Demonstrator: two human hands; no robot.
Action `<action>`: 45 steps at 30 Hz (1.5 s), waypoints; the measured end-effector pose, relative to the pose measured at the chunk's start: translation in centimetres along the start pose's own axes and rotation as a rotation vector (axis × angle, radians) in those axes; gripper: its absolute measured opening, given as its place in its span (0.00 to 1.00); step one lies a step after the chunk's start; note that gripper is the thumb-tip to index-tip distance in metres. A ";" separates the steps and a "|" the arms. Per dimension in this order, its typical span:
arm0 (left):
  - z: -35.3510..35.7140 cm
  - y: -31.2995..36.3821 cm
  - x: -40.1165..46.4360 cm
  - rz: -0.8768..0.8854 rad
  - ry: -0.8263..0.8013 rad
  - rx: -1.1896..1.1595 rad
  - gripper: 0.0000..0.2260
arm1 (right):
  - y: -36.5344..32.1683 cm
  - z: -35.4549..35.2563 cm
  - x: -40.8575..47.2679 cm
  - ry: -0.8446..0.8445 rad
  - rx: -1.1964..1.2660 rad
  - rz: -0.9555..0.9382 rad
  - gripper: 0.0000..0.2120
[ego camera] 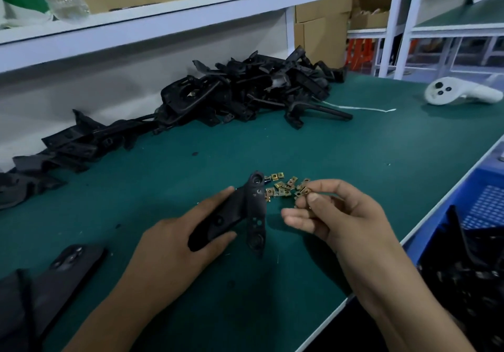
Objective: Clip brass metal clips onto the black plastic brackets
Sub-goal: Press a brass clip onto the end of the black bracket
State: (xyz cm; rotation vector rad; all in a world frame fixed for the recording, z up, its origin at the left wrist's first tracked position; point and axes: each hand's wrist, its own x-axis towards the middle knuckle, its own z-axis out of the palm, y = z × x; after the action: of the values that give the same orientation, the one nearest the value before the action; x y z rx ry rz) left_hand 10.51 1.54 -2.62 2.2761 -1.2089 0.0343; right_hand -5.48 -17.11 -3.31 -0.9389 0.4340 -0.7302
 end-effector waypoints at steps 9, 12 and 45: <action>0.1 0.0 0.0 0.032 -0.046 0.113 0.30 | -0.2 0.2 -0.5 -0.113 -0.095 -0.087 0.05; 0.0 -0.1 0.0 0.024 -0.062 0.043 0.28 | -0.1 0.1 -0.5 -0.146 -0.093 -0.079 0.06; 0.1 -0.6 -0.1 0.129 -0.150 -0.097 0.29 | -0.4 -0.6 -0.4 -0.363 -0.089 -0.024 0.10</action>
State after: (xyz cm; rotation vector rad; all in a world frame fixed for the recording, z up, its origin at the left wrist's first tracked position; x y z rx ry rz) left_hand 10.90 1.81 -3.03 2.1460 -1.4021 -0.1467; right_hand -6.26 -17.35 -3.31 -1.1360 0.1369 -0.5494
